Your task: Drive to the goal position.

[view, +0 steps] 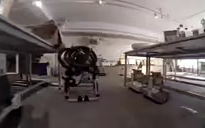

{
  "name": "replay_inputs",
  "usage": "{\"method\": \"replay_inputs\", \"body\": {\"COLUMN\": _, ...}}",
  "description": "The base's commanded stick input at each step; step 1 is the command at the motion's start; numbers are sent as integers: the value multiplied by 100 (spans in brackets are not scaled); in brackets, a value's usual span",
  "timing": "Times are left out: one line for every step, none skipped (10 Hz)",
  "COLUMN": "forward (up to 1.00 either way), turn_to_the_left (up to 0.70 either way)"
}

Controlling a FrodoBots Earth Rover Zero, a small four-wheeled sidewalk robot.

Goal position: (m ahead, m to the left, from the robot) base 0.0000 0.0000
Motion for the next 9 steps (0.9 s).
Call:
{"method": "replay_inputs", "body": {"forward": 45, "turn_to_the_left": -27}}
{"method": "replay_inputs", "body": {"forward": 45, "turn_to_the_left": -27}}
{"method": "replay_inputs", "body": {"forward": 45, "turn_to_the_left": -27}}
{"method": "replay_inputs", "body": {"forward": 45, "turn_to_the_left": -27}}
{"method": "replay_inputs", "body": {"forward": 45, "turn_to_the_left": -27}}
{"method": "replay_inputs", "body": {"forward": 45, "turn_to_the_left": -27}}
{"method": "replay_inputs", "body": {"forward": 45, "turn_to_the_left": -27}}
{"method": "replay_inputs", "body": {"forward": 45, "turn_to_the_left": -27}}
{"method": "replay_inputs", "body": {"forward": 45, "turn_to_the_left": -27}}
